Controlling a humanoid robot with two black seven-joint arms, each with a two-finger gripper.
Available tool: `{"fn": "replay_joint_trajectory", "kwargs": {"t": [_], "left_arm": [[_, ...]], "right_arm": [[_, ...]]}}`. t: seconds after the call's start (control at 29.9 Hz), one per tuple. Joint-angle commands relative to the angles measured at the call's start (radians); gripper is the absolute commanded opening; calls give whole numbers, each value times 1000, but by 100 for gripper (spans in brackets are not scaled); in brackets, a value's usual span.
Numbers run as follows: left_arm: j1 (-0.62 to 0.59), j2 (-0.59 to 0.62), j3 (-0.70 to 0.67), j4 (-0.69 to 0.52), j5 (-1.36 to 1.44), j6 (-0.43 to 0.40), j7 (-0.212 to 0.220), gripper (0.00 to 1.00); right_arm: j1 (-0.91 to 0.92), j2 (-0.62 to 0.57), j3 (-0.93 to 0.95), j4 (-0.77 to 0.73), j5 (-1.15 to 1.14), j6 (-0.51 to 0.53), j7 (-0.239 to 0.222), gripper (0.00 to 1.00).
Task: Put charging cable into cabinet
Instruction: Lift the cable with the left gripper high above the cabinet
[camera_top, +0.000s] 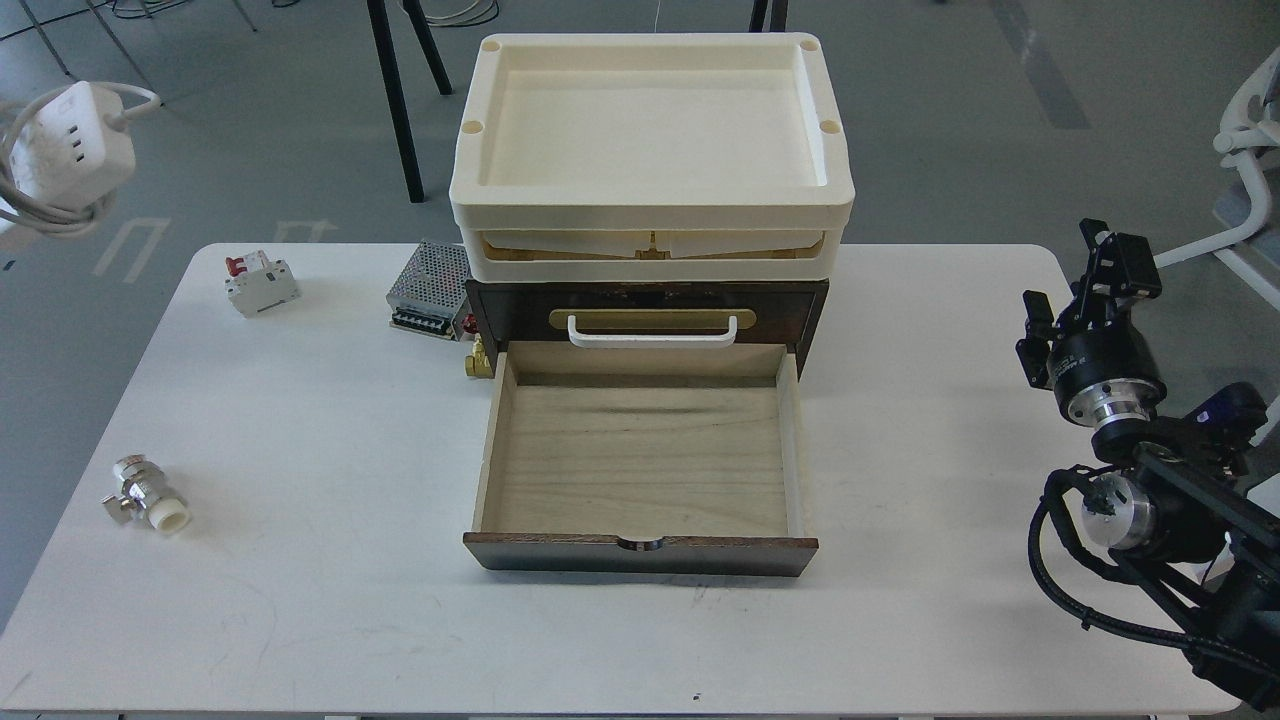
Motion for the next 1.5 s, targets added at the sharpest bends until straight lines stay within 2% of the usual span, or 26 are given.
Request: {"fn": "replay_joint_trajectory", "kwargs": {"t": [0.0, 0.1, 0.2, 0.3, 0.5, 0.64, 0.7, 0.97, 1.14, 1.34, 1.47], "left_arm": [[-51, 20, 1, -20, 0, -39, 0, 2], [-117, 55, 1, -60, 1, -94, 0, 2], [-193, 92, 1, -105, 1, -98, 0, 3], [-249, 131, 3, -209, 4, -98, 0, 3], [-295, 303, 0, -589, 12, -98, 0, 3], [-302, 368, 0, -840, 52, -3, 0, 2], [-312, 385, -6, -917, 87, 30, 0, 2], [-391, 359, -32, -1065, 207, 50, 0, 2], [-399, 311, -32, -1143, 311, 50, 0, 2], [-385, 219, -25, -1246, 481, 51, 0, 2], [-372, 141, -17, -1266, 532, 51, 0, 2]], "right_arm": [[0, 0, 0, 0, 0, 0, 0, 99], [0, 0, 0, 0, 0, 0, 0, 99], [0, 2, 0, 0, 0, 0, 0, 99], [0, 0, 0, 0, 0, 0, 0, 99], [0, 2, 0, 0, 0, 0, 0, 99], [0, 0, 0, 0, 0, 0, 0, 99], [0, 2, 0, 0, 0, 0, 0, 99], [0, 2, 0, 0, 0, 0, 0, 99], [2, 0, 0, 0, 0, 0, 0, 99], [2, 2, 0, -1, 0, 0, 0, 99], [2, 2, 0, -1, 0, 0, 0, 99]]}}
